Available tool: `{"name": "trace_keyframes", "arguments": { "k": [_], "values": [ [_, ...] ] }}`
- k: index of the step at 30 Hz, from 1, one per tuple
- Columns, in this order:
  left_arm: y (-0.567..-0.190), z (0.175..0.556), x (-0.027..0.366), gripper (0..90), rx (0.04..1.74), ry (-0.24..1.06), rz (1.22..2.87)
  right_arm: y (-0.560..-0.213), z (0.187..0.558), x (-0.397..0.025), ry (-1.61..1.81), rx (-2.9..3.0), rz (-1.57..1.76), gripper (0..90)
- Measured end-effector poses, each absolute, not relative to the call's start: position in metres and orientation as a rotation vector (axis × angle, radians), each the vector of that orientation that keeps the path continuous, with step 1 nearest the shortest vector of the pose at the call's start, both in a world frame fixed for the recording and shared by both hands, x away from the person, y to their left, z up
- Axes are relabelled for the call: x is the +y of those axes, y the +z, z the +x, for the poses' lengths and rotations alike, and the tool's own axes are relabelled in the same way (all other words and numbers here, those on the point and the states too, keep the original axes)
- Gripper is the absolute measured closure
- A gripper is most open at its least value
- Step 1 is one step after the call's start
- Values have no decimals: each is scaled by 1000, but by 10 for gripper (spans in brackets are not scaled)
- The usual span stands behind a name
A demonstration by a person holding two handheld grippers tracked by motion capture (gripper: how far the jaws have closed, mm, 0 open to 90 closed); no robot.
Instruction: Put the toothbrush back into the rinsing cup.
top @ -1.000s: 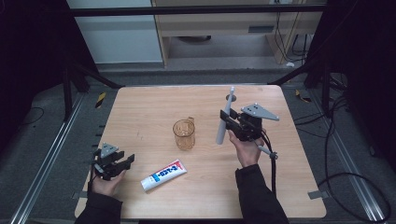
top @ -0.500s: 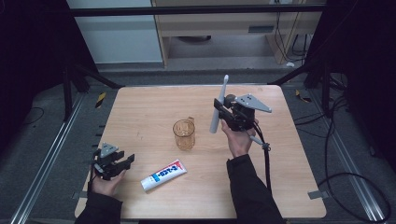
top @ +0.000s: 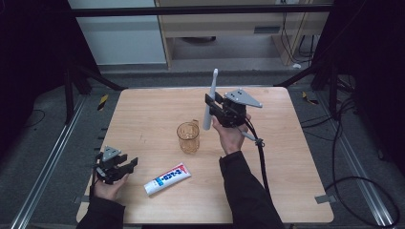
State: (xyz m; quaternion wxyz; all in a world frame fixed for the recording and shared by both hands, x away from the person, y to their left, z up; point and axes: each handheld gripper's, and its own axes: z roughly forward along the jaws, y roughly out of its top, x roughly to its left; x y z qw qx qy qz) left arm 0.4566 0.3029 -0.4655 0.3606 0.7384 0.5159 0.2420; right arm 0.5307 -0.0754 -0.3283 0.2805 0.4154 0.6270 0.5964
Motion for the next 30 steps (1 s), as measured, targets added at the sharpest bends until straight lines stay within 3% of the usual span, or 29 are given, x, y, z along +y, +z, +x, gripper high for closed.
{"name": "trace_keyframes", "arguments": {
  "k": [30],
  "values": [
    [-466, 457, 304, 508, 1329, 622, 1907, -346, 538, -37, 1624, 1695, 1077, 684]
  ]
}}
